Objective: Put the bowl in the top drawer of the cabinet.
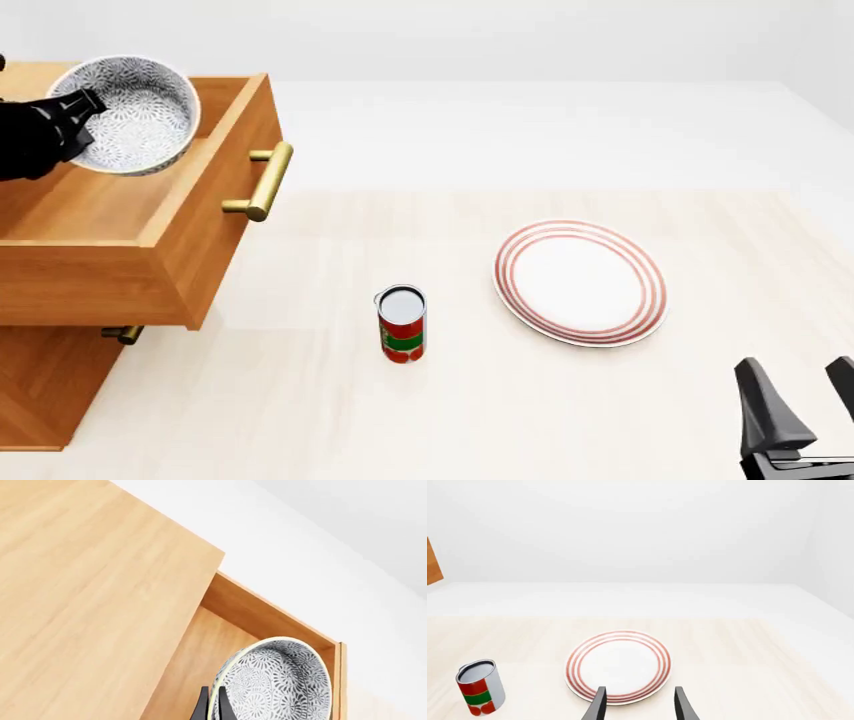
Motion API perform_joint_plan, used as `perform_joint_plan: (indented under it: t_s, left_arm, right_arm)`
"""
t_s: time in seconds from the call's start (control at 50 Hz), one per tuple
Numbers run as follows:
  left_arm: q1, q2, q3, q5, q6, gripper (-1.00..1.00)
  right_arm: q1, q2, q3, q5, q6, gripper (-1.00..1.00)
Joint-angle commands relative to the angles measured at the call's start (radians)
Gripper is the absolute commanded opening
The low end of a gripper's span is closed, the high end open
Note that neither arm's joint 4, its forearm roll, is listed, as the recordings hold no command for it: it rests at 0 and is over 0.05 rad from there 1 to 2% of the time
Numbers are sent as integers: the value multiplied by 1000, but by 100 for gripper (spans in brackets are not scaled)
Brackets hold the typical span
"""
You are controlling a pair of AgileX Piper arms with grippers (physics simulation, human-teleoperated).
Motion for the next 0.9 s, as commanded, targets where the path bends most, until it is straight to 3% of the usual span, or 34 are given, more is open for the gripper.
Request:
perform_joint_plan:
  t_s: [0.02,0.9]
  left_arm:
    - [2,10,0,-15,7,-100]
    - [35,73,9,-50,31,-100]
  right_arm:
    - [0,0,0,0,0,100]
    - [0,0,0,0,0,100]
